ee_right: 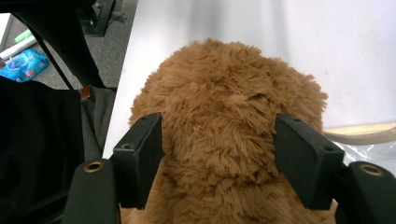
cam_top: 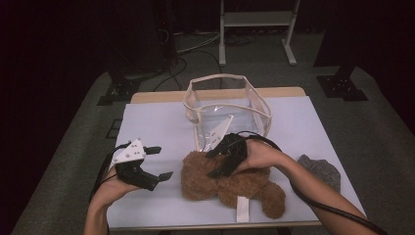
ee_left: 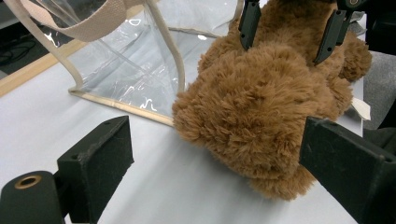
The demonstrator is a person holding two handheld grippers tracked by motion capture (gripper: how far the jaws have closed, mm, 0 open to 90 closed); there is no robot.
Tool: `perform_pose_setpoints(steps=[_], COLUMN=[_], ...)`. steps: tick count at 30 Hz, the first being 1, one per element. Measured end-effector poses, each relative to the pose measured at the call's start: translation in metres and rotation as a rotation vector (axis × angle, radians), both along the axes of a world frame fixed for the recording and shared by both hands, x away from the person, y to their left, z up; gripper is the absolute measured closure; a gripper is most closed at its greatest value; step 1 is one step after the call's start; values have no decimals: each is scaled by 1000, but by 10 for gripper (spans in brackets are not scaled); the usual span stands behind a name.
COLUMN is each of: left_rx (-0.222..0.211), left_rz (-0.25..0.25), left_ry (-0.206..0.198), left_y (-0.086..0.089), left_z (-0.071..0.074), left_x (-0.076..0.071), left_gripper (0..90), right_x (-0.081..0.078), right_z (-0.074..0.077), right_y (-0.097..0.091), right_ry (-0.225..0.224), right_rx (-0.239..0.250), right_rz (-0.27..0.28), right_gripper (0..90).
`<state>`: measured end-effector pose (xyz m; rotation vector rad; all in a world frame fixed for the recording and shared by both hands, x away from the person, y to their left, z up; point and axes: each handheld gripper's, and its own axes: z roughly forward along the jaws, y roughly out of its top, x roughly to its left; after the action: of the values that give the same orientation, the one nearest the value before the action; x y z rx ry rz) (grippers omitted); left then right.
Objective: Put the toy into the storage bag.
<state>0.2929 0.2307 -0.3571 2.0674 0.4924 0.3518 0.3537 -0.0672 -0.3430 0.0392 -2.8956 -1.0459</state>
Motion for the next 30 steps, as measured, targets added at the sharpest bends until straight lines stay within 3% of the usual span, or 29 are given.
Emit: perform_pose_setpoints(steps=[7, 30], left_rx=[1, 1], left_rz=[-4, -9], left_ry=[1, 4], left_y=[-1, -2], left_z=[0, 0], left_x=[0, 0], left_gripper=[86, 86], right_x=[0, -4], right_z=[-3, -7], right_y=[1, -31], right_ry=[-3, -1], right_rx=[-18, -21], right_rz=[-4, -70], right_gripper=[321, 304])
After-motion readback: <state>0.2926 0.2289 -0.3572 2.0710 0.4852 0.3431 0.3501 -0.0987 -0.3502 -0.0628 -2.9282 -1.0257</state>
